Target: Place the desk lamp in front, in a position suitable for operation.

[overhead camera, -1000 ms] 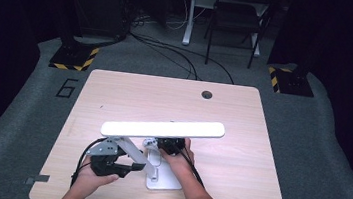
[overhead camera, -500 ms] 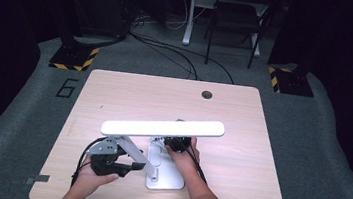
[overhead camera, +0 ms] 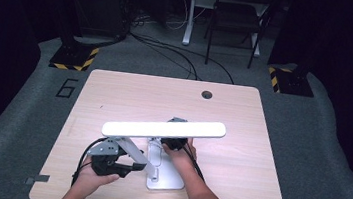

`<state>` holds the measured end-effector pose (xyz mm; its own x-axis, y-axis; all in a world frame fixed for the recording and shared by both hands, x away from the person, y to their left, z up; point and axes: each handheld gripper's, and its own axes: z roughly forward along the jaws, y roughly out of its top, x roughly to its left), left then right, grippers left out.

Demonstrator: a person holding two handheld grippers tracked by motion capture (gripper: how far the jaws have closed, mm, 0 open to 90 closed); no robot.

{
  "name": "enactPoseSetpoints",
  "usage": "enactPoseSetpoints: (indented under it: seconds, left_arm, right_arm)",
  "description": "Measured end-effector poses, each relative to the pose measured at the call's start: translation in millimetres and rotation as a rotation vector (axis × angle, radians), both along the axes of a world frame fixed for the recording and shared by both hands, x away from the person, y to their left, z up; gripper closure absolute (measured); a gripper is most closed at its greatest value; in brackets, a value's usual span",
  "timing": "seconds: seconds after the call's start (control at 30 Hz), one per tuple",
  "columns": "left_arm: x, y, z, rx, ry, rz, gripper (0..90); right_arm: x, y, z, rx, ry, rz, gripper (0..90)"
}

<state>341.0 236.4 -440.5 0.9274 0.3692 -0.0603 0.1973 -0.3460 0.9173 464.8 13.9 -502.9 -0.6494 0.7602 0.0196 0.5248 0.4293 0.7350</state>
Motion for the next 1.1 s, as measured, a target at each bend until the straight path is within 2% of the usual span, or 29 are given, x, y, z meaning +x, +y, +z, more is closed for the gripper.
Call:
enactPoseSetpoints:
  seconds: [0.03,0.07,0.1,0.13,0.17,0.37,0.5,0.6,0.8,0.83,0.87,0.9,0.93,0.97,1.0,1.03,1.07,1.1]
  left_arm:
    - [0.0,0.1,0.0,0.000,-0.001,0.000,53.0]
    - [0.1,0.2,-0.1,0.001,-0.002,-0.002,53.0]
    - [-0.3,0.0,-0.1,0.003,-0.006,0.001,53.0]
    - [-0.6,-0.3,-0.1,0.002,-0.008,0.005,53.0]
    - [-0.9,-0.5,-0.2,0.003,-0.010,0.005,53.0]
    - [-2.0,-0.7,0.2,0.009,-0.004,0.008,53.0]
    - [-3.6,-2.4,0.0,0.003,-0.006,0.023,53.1]
    - [-4.4,-2.3,0.8,0.012,-0.003,0.027,53.0]
    - [-4.3,-1.7,-0.1,0.002,-0.002,0.050,53.4]
    - [-4.3,-1.7,-0.3,0.001,-0.003,0.050,53.5]
    - [-4.2,-1.9,-0.3,-0.001,-0.002,0.050,53.5]
    - [-4.0,-2.0,-0.3,-0.002,0.001,0.050,53.6]
    - [-3.8,-2.0,-0.3,-0.002,0.002,0.046,53.5]
    - [-2.9,-1.1,-0.4,-0.001,0.006,0.034,53.4]
    - [-1.7,-1.3,-1.9,-0.020,0.010,0.033,53.3]
    - [-0.7,0.0,-2.1,-0.021,0.015,0.024,53.1]
    - [-0.7,0.0,-2.1,-0.021,0.015,0.024,52.9]
    - [2.0,0.8,-3.8,-0.041,0.024,0.013,52.6]
  right_arm:
    - [2.1,1.5,-1.4,0.004,-0.017,0.010,69.5]
    - [3.2,5.1,-1.6,0.000,-0.011,0.010,69.6]
    - [5.2,5.8,-1.9,-0.011,-0.023,0.029,69.6]
    - [4.4,8.0,-1.0,-0.013,0.002,0.023,69.6]
    - [5.9,10.1,-1.5,-0.018,-0.008,0.031,69.6]
    - [9.4,17.8,-4.2,-0.050,0.007,0.048,69.6]
    - [9.2,18.4,-4.7,-0.082,-0.020,0.066,69.6]
    - [9.7,18.5,-4.2,-0.090,-0.014,0.062,69.6]
    - [9.3,14.7,-3.3,-0.114,-0.009,0.060,70.0]
    - [10.5,12.9,-3.9,-0.111,-0.024,0.066,69.9]
    - [9.6,12.4,-3.5,-0.101,-0.003,0.049,69.9]
    - [11.4,9.9,-3.8,-0.106,-0.010,0.066,69.8]
    - [11.8,9.1,-4.3,-0.098,-0.014,0.060,69.5]
    - [10.7,8.6,-4.0,-0.092,0.004,0.056,69.4]
    - [10.9,8.0,-4.9,-0.090,-0.011,0.057,69.3]
    - [11.0,7.5,-5.4,-0.082,-0.013,0.055,69.2]
    - [11.0,7.5,-5.4,-0.082,-0.013,0.055,69.2]
    - [11.1,6.5,-5.3,-0.076,-0.003,0.058,69.0]
